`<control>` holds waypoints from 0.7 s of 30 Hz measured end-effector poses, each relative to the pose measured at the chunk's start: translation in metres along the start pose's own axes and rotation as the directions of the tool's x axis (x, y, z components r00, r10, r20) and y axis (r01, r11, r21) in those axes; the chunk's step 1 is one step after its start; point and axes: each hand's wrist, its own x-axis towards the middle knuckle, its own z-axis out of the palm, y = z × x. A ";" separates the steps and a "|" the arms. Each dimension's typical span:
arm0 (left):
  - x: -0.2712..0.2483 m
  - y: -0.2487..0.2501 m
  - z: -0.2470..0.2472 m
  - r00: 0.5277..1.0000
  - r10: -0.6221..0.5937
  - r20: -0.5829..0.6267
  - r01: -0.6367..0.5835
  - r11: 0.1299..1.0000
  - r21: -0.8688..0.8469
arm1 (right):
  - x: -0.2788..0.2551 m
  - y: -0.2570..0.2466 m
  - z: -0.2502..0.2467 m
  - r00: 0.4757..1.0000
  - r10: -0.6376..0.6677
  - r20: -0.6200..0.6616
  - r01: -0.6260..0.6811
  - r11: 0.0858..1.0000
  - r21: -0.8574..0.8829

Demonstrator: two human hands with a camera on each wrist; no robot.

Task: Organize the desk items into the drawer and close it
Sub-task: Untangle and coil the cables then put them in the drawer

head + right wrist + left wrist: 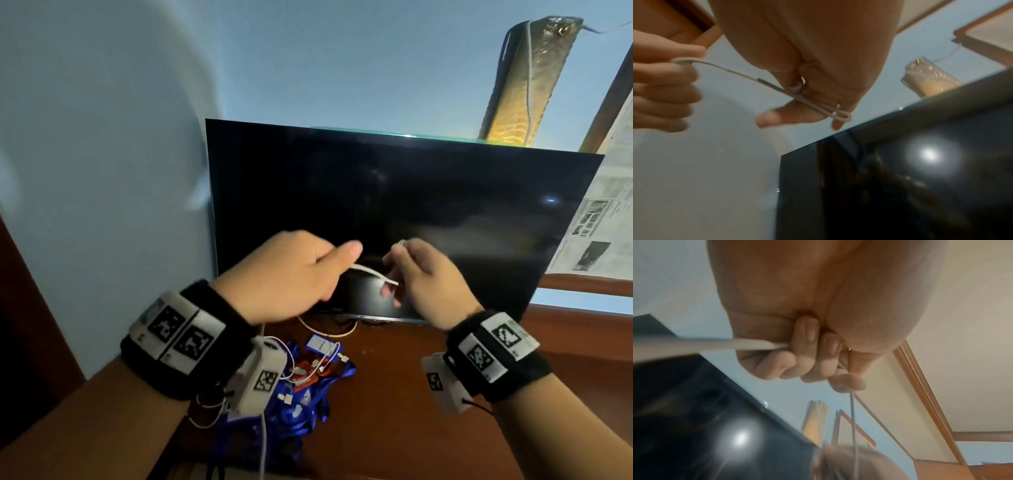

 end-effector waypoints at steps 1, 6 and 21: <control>0.006 0.001 -0.009 0.998 0.033 -0.053 -0.032 0.999 0.028 | -0.006 0.002 0.005 0.998 0.029 0.060 -0.032 0.998 0.048; 0.045 -0.029 -0.013 0.992 -0.026 -0.120 0.029 0.999 0.021 | -0.031 -0.013 0.025 0.957 -0.049 0.287 -0.093 0.883 0.460; -0.030 -0.073 0.118 0.921 -0.219 0.321 0.326 0.885 -0.333 | -0.010 -0.044 0.020 0.997 -0.062 -0.035 0.064 0.564 0.823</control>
